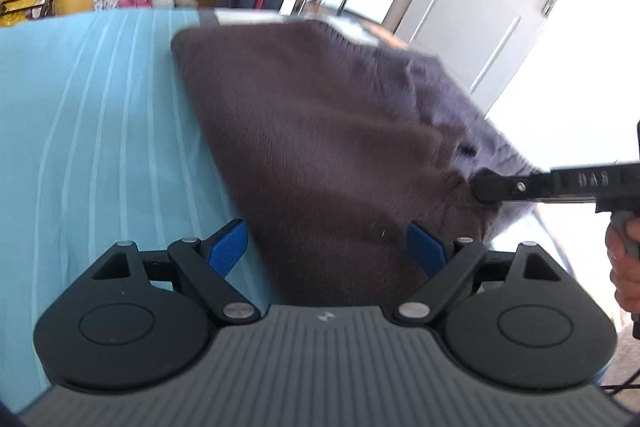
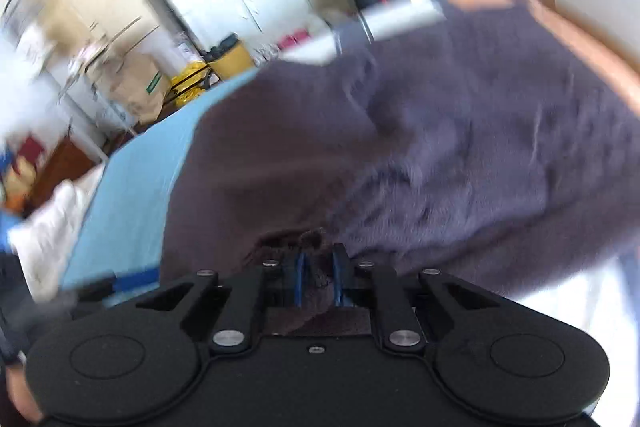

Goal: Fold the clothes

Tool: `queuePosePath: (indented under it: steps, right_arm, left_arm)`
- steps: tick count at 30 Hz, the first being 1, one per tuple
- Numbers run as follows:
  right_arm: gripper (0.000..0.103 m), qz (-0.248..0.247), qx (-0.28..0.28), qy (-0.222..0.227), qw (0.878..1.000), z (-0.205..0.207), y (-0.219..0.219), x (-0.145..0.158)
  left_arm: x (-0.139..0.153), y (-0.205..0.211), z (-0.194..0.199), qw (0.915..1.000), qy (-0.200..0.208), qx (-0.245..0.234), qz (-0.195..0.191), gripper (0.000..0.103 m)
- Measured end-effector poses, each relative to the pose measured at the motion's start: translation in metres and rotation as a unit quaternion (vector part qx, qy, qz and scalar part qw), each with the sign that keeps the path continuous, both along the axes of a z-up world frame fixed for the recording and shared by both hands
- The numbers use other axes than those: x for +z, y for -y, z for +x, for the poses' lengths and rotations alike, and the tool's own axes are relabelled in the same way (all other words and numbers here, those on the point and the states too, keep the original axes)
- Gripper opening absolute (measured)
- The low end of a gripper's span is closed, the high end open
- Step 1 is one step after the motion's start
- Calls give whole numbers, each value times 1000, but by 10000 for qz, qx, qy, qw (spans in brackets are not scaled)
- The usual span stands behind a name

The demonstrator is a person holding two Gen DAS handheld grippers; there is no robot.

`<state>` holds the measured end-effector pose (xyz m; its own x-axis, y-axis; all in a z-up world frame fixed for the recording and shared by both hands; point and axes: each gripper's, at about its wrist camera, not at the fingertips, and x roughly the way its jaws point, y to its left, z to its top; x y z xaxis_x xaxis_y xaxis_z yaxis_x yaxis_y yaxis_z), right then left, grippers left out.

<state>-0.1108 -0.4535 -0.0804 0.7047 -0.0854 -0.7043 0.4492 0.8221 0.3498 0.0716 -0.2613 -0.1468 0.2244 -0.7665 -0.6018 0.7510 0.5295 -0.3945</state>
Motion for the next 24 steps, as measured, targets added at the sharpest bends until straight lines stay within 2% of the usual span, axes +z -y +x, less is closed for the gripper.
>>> queuePosePath:
  steps: [1, 3, 6, 8, 9, 12, 16, 18, 19, 21, 24]
  right_arm:
    - [16, -115, 16, -105, 9999, -1, -2, 1]
    - [16, 31, -66, -405, 9992, 1, 3, -10]
    - [20, 886, -568, -144, 9943, -7, 30, -14]
    - [23, 1437, -903, 38, 9855, -13, 47, -17]
    - [29, 1559, -1099, 190, 9815, -20, 54, -13]
    - [46, 1543, -1430, 512, 9763, -41, 70, 2]
    - [51, 1646, -1759, 585, 9688, -72, 96, 11]
    - [68, 1685, -1857, 650, 9659, -88, 109, 16]
    - [69, 1695, -1908, 687, 9644, -96, 116, 18]
    - [70, 1640, -2061, 823, 9612, -111, 127, 18]
    - [72, 1798, -2235, 941, 9533, -130, 145, 9]
  left_arm:
    - [1, -1, 3, 9999, -115, 16, -63, 87]
    - [-2, -2, 8, 9992, -366, 64, -125, 87]
    - [-11, 2, 14, 9986, -506, 144, 56, 87]
    - [-18, 10, 15, 9977, -365, 146, 557, 91]
    - [-21, 14, 13, 9962, -268, 144, 813, 91]
    - [-18, 15, 8, 9969, -47, 134, 776, 91]
    - [9, 1, 4, 9990, 200, 260, 312, 88]
    - [33, 4, -1, 9978, 541, 239, 289, 88]
    - [46, 6, -5, 9968, 716, 217, 283, 88]
    - [69, 20, -22, 9942, 1042, 56, 242, 88]
    - [87, 63, -50, 9923, 1128, -461, 223, 88]
